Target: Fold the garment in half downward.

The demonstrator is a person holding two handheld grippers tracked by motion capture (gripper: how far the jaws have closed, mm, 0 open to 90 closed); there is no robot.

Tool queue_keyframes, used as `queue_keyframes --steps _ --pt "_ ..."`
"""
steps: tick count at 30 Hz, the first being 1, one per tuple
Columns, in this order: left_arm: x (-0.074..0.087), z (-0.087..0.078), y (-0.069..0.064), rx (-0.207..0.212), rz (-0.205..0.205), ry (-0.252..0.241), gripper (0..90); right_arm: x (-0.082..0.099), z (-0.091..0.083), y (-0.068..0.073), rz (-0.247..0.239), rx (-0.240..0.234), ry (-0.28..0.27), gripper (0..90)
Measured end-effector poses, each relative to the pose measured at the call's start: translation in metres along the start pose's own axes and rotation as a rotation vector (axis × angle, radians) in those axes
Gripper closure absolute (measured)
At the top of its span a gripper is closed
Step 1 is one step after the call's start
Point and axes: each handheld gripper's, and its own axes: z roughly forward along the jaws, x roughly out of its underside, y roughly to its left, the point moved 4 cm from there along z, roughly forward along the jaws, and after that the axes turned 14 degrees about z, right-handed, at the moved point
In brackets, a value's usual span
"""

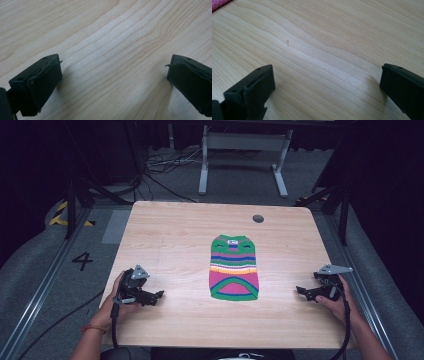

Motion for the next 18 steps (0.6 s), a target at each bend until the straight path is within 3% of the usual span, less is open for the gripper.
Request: queue_keyframes --steps 5,15,18 --pt "-0.0025 0.0019 0.0003 0.019 0.028 -0.002 0.2 0.0000 0.0000 0.0000 0.001 0.000 0.000 0.0" --pt "-0.0028 0.0022 0.0007 0.028 0.030 -0.003 1.0 -0.0006 0.0004 -0.0004 0.001 0.002 0.000 0.1" --pt "-0.0044 0.0008 0.0028 0.035 0.031 0.000 5.1 -0.0033 0.0008 -0.0010 -0.008 0.001 -0.001 5.6"
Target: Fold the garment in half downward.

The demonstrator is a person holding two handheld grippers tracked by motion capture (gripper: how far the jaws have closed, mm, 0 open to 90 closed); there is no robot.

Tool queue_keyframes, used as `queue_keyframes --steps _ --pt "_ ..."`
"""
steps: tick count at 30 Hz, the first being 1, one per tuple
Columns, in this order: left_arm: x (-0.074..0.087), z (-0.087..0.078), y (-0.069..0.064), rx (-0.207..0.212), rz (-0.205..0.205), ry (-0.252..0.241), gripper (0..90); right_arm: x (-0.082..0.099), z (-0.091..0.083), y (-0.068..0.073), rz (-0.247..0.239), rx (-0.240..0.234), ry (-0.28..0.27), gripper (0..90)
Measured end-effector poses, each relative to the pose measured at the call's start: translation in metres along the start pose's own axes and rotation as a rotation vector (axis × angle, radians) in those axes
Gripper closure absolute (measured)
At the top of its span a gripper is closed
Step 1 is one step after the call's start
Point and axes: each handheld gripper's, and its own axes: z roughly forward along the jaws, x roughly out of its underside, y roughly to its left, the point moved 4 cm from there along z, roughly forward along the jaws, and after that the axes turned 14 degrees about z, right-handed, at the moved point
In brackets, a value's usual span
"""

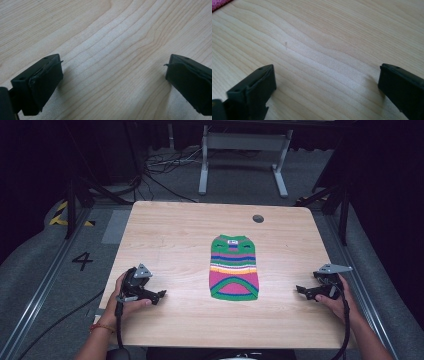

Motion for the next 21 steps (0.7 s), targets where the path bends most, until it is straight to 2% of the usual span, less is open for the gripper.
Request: queue_keyframes --steps 1,2,3,5,6,7,8,10,14,15,16,17,18,21 --pt "0.000 0.000 0.000 0.000 0.000 0.000 9.4 0.000 0.000 0.000 0.000 0.000 0.000 5.6" --pt "-0.002 -0.001 0.002 0.001 0.016 -0.010 9.4 -0.001 -0.001 0.000 -0.004 -0.004 0.000 11.4" --pt "-0.004 -0.001 0.002 0.016 0.013 -0.001 18.0 -0.004 -0.004 0.002 -0.038 -0.010 -0.014 26.8" --pt "-0.007 0.001 0.002 0.020 0.010 0.004 16.8 -0.005 -0.005 0.003 -0.053 -0.002 -0.014 23.6" --pt "-0.011 0.003 0.003 0.019 0.023 0.009 17.3 -0.009 -0.007 0.005 -0.049 -0.025 -0.006 25.2" --pt "-0.014 0.004 0.004 0.014 0.035 0.013 17.3 -0.009 -0.007 0.005 -0.049 -0.025 -0.006 25.2" --pt "-0.020 0.006 0.005 0.004 0.046 0.006 18.3 -0.018 -0.010 0.006 -0.047 -0.043 -0.031 29.3" --pt "-0.035 0.007 0.007 -0.005 0.058 -0.016 18.7 -0.026 -0.011 0.008 -0.039 -0.046 -0.035 31.5" --pt "-0.051 0.010 0.010 0.012 0.054 -0.068 20.8 -0.041 -0.010 0.014 -0.037 -0.067 -0.048 35.4" --pt "-0.057 0.012 0.012 0.005 0.066 -0.083 22.4 -0.052 -0.007 0.020 -0.058 -0.088 -0.053 38.9" --pt "-0.066 0.017 0.013 0.013 0.074 -0.095 23.1 -0.056 -0.005 0.022 -0.061 -0.101 -0.053 40.4" --pt "-0.066 0.017 0.013 0.013 0.074 -0.095 23.2 -0.061 -0.002 0.025 -0.070 -0.107 -0.057 41.5" --pt "-0.076 0.023 0.015 0.021 0.082 -0.098 23.5 -0.066 0.001 0.028 -0.071 -0.107 -0.056 41.7" --pt "-0.092 0.031 0.020 0.002 0.097 -0.088 25.4 -0.080 0.012 0.035 -0.094 -0.115 -0.057 43.0"
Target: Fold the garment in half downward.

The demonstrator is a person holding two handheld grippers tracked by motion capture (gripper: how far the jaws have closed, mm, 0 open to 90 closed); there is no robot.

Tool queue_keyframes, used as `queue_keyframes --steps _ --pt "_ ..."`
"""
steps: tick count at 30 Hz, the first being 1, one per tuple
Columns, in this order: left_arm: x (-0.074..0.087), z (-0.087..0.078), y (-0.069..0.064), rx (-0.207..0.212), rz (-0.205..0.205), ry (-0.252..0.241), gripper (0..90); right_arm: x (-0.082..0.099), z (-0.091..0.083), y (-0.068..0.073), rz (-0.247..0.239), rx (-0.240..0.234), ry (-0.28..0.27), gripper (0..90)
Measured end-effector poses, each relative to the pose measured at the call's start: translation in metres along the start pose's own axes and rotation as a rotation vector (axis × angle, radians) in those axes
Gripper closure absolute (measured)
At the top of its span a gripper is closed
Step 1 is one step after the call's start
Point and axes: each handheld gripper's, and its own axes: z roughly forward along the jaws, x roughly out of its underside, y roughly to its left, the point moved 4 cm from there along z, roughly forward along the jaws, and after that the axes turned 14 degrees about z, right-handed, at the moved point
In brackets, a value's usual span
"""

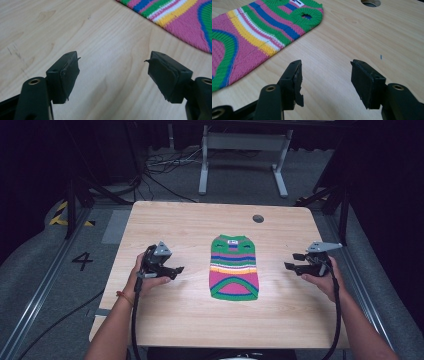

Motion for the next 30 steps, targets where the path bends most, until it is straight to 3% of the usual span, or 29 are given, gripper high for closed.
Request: queue_keyframes --steps 3,4,9,14,21,27,30 --pt "-0.008 0.006 0.004 0.012 0.000 -0.011 27.1 -0.009 0.008 0.003 -0.002 -0.005 0.000 43.1" --pt "-0.015 0.011 0.006 0.007 0.019 -0.007 29.7 -0.018 0.015 0.004 -0.009 -0.015 0.003 43.0" --pt "-0.030 0.024 0.015 0.014 0.002 -0.017 30.6 -0.031 0.027 0.005 -0.010 -0.007 0.003 43.4" --pt "-0.045 0.039 0.021 0.020 0.033 0.009 31.4 -0.049 0.045 0.008 -0.019 -0.007 0.011 43.9" --pt "-0.065 0.061 0.032 0.038 0.027 0.009 33.5 -0.069 0.067 0.013 -0.016 -0.022 0.006 49.1" --pt "-0.086 0.089 0.037 0.061 0.010 -0.003 33.9 -0.083 0.103 0.025 -0.029 -0.024 0.055 50.9" --pt "-0.093 0.101 0.035 0.068 0.006 0.002 34.5 -0.085 0.112 0.027 -0.029 -0.020 0.066 51.3"
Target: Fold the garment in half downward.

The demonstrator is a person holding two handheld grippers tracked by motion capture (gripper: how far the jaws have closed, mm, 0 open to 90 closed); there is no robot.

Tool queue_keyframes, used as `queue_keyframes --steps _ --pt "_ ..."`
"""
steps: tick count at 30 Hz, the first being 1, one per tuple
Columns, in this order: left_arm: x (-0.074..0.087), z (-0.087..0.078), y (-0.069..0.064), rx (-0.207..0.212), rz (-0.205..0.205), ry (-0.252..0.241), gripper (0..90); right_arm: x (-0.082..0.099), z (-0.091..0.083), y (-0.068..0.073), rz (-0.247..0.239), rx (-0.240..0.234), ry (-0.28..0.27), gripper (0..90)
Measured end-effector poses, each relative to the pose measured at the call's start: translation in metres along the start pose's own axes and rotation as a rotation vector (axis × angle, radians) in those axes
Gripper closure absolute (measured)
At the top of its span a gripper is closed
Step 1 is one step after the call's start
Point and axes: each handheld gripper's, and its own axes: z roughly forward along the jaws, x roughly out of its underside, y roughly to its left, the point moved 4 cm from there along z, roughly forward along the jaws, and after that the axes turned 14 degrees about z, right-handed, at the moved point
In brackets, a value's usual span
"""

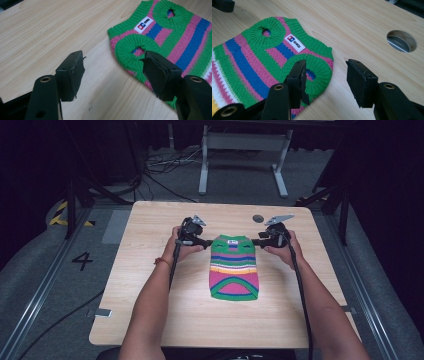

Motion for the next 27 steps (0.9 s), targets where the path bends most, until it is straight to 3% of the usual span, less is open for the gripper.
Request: queue_keyframes --steps 7,8,10,12,15,22,26,27 --pt "-0.010 0.026 -0.002 -0.005 -0.044 0.006 38.1 0.000 0.020 0.004 -0.008 0.011 0.026 52.0" --pt "-0.010 0.032 -0.002 -0.013 -0.065 -0.002 38.1 0.002 0.025 0.003 0.000 0.016 0.032 52.0" --pt "-0.010 0.034 -0.002 -0.013 -0.063 0.015 40.8 0.002 0.028 0.001 0.019 0.014 0.025 52.1" --pt "-0.010 0.039 0.001 0.007 -0.106 -0.013 41.3 0.004 0.033 -0.002 0.035 0.028 0.026 52.2" --pt "-0.006 0.047 0.000 -0.001 -0.102 0.033 43.3 0.007 0.037 -0.006 0.054 0.038 0.026 52.1" --pt "-0.003 0.051 0.000 0.001 -0.138 -0.004 45.0 0.010 0.043 -0.008 0.065 0.026 0.033 57.4" --pt "-0.005 0.052 -0.002 -0.021 -0.124 0.016 49.3 0.010 0.043 -0.007 0.053 0.011 0.041 64.8" --pt "-0.006 0.051 -0.004 0.001 -0.113 0.020 55.8 0.010 0.042 -0.006 0.052 0.005 0.048 68.5"
